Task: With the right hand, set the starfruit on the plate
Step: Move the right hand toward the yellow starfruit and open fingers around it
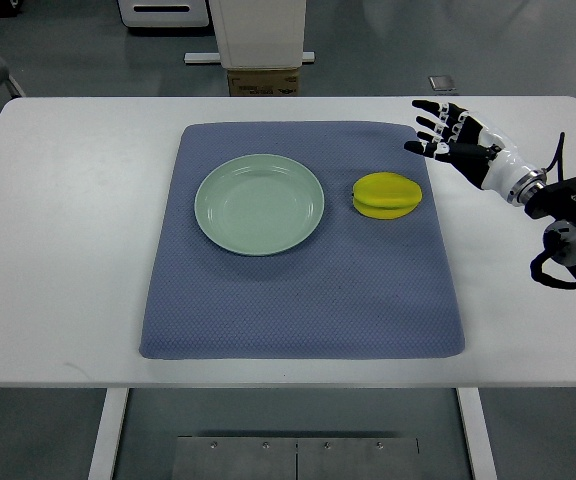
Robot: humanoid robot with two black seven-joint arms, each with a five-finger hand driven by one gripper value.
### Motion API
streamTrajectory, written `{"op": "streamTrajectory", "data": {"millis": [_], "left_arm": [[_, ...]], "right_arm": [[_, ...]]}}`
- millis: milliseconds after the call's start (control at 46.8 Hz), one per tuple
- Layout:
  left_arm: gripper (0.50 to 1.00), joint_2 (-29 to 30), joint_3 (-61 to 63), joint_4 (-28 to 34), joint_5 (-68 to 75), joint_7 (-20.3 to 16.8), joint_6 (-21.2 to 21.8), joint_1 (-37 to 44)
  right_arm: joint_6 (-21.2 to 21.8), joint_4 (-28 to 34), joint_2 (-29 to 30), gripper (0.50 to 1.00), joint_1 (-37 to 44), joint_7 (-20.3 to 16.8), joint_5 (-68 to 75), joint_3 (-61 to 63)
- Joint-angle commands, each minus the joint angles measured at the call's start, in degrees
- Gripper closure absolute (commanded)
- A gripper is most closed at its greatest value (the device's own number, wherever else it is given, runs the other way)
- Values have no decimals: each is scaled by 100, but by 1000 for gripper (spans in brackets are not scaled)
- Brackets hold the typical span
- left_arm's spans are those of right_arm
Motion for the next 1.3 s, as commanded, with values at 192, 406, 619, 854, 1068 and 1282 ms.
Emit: {"op": "streamTrajectory", "data": {"millis": [192,406,619,854,1068,1282], "left_arm": [[500,0,0,0,0,-9,0,-1],[500,0,0,0,0,0,0,-1],[500,0,0,0,0,0,0,-1],[500,0,0,0,0,0,0,-1],[500,0,0,0,0,0,0,-1],[500,0,0,0,0,0,0,-1]], "right_arm": [[-127,-2,-33,500,151,648,-339,-882],[-847,-2,2,500,388,1166,-699,-1892],[-971,-2,11,500,450,1272,-725,-2139],[-1120,-2,11,500,476,1336,-743,-2693],[-1586,-11,151,500,476,1336,-752,-2895],[-1859,-20,230,500,423,1336,-752,-2939]]}}
